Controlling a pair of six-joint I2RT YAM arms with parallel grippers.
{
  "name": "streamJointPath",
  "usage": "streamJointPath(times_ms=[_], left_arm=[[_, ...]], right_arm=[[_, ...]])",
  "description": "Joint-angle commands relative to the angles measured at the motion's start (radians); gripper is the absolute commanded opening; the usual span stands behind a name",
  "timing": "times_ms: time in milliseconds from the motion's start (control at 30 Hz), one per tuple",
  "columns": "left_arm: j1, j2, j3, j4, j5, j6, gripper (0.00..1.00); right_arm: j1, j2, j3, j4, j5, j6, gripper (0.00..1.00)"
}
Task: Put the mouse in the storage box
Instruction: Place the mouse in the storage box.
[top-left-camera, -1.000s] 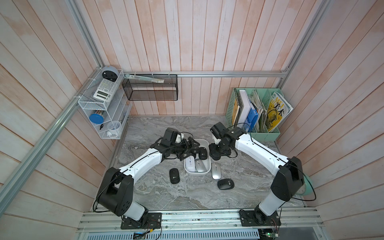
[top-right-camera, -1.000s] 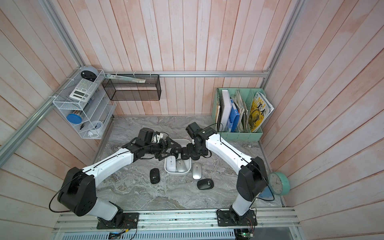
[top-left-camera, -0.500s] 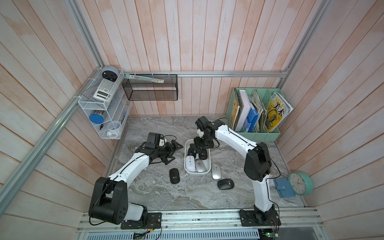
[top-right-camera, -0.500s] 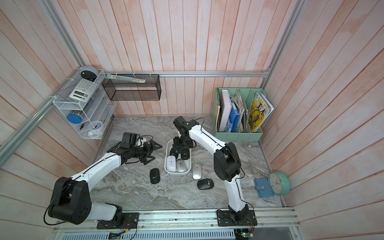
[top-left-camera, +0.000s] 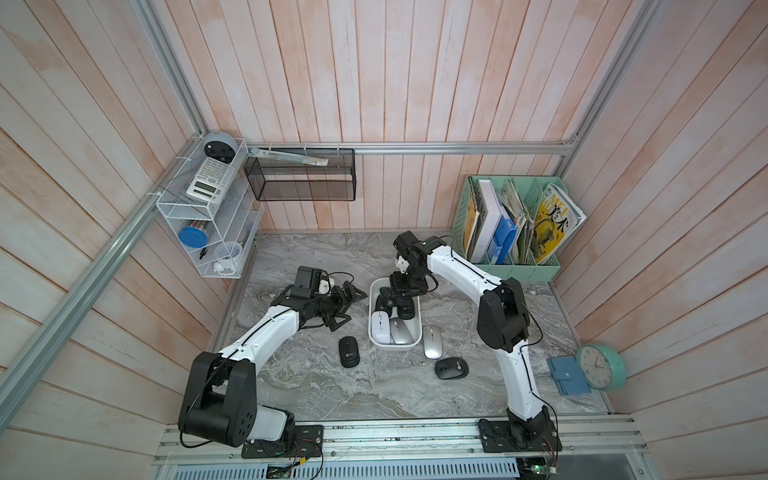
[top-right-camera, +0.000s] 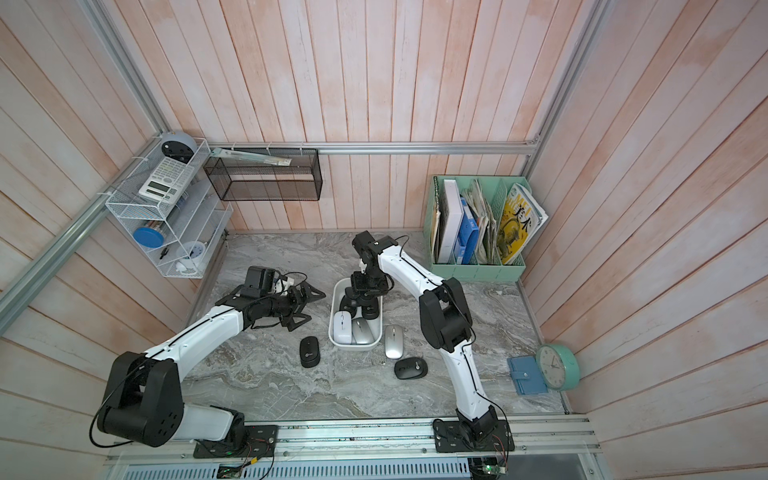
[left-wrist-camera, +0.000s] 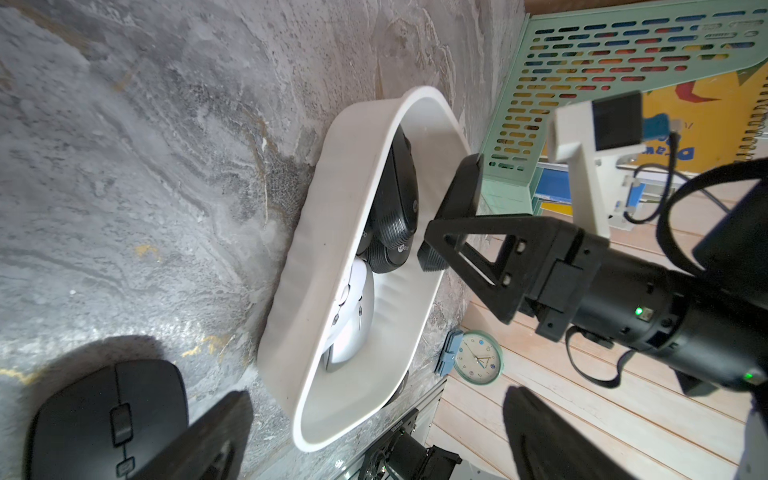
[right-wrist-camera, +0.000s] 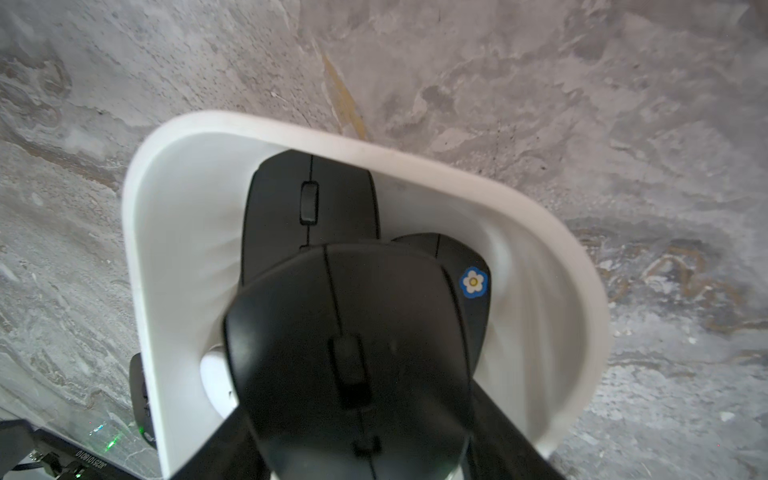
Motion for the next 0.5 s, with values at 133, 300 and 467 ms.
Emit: streamJointPath(times_ms=[133, 300, 467], left_arm=[[0.000, -0.004, -0.011, 0.021, 0.022, 0.025, 1.00], [0.000, -0.015, -0.027, 0.035, 0.023, 0.017, 1.00], [0.000, -0.017, -0.034, 0.043, 0.029, 0.013, 1.00]], right_arm=[[0.002, 0.039, 0.013, -0.026, -0.014, 0.008, 0.53], [0.000, 0.043, 0.005, -0.017, -0.005, 0.018, 0.59], [0.000, 0.064, 0.045, -0.044, 0.011, 0.004, 0.64]])
